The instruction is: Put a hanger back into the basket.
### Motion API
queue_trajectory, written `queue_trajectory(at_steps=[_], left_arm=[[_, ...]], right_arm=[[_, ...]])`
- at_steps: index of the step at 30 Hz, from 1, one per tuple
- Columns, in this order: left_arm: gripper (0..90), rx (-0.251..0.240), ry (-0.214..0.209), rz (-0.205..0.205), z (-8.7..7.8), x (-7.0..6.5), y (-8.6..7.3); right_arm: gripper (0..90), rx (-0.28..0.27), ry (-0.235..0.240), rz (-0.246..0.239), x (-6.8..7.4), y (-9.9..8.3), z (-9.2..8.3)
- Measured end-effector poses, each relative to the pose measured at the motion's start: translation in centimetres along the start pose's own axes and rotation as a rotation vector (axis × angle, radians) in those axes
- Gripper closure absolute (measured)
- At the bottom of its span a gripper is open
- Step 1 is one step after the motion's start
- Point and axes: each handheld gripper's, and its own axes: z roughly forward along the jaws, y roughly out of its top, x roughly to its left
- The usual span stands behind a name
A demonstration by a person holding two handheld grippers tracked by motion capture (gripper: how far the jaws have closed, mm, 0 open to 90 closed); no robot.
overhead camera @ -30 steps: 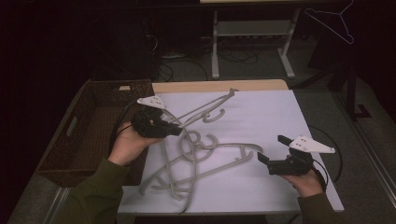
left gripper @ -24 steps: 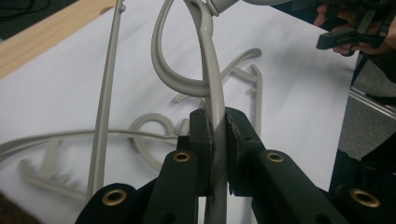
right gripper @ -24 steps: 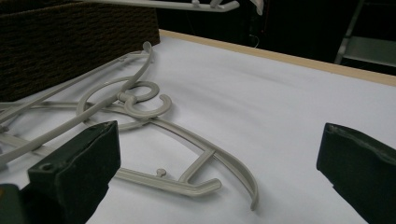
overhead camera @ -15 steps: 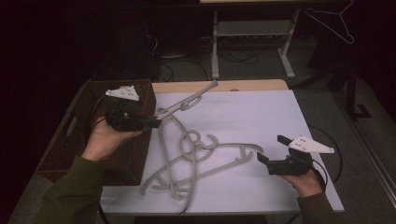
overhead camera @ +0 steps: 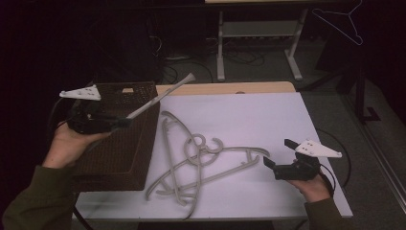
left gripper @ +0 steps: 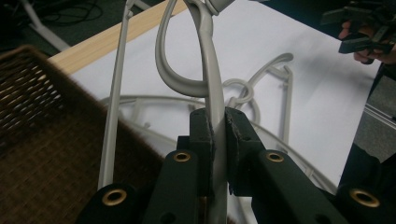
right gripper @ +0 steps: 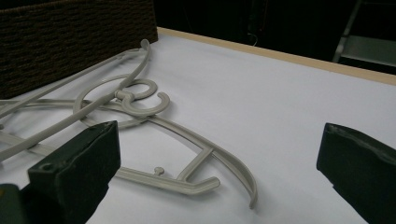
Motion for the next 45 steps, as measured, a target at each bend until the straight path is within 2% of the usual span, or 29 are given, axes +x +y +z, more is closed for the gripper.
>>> queue_trajectory(at_steps=[5,6,7,10,19,21,31,45], left_arm=[[82.5,-0.009,0.023,-0.023,-1.7,0.9,-1.2],[82.6,-0.016,0.042,-0.042,-2.4,1.4,-1.7],[82.6,-0.016,0.042,-0.042,-2.4,1.4,-1.7],[82.6,-0.012,0.076,-0.06,-3.7,2.6,-2.9],[82.6,-0.019,0.113,-0.105,-5.6,4.6,-5.1],[82.5,-0.012,0.132,-0.114,-6.0,5.1,-5.8],[82.5,0.054,0.143,-0.128,-5.3,6.3,-7.2],[82.5,0.137,0.118,-0.125,-2.7,7.5,-7.5]], right_arm=[[0.0,0.002,-0.005,0.0,0.1,0.0,0.0],[0.0,0.003,-0.006,-0.002,0.1,0.0,0.0],[0.0,0.003,-0.006,-0.002,0.1,0.0,0.0],[0.0,0.006,-0.008,-0.003,0.1,0.0,0.1],[0.0,0.009,-0.014,0.004,0.1,-0.1,0.1],[0.0,0.009,-0.014,0.003,0.1,-0.1,0.1],[0.0,0.009,-0.02,0.0,0.1,-0.2,0.2],[0.0,0.008,-0.022,0.0,0.0,-0.2,0.1]])
